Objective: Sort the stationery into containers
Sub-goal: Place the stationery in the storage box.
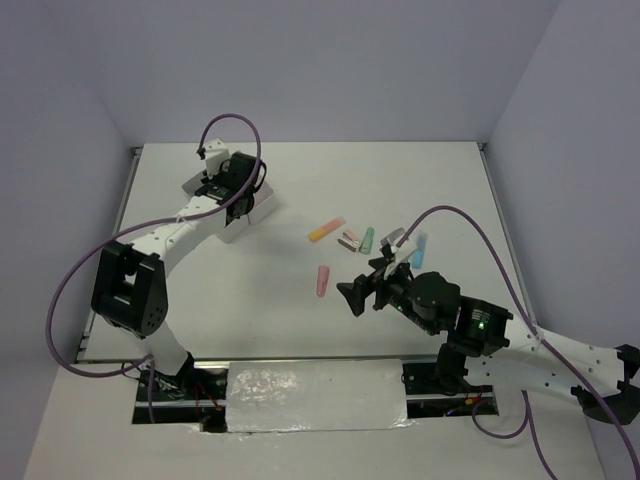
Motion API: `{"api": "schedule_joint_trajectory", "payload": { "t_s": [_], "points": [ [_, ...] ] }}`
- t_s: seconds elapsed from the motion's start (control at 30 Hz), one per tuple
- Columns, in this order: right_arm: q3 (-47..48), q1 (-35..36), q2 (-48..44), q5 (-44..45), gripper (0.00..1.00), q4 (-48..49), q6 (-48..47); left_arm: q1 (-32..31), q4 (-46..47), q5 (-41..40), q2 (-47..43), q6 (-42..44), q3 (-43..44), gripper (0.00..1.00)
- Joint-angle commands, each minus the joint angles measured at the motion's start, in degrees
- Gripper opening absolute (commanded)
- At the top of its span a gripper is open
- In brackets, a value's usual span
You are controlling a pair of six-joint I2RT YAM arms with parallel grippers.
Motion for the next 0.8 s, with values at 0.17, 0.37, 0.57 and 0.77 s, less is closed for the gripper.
{"api": "schedule_joint_trajectory", "payload": {
  "t_s": [0.17,0.37,0.57,0.77],
  "points": [
    [3.2,-0.3,2.4,1.0,1.00,1.3,-1.6,0.4,4.2,-1.3,1.5,0.3,-2.9,0.18],
    [3.4,-0.3,3.5,1.1,1.00,1.3,-1.8,0.8,5.2,-0.3,2.2,0.0,-4.3,0.28],
    [3.3,-0.2,2.9,-0.6,1.00,2.2,-2.7,0.8,5.8,0.5,2.3,-0.7,-5.4,0.49],
    [3.1,-0.2,3.3,-0.2,1.00,2.3,-2.4,0.8,4.5,1.7,2.1,-1.2,-4.9,0.63]
  ]
}}
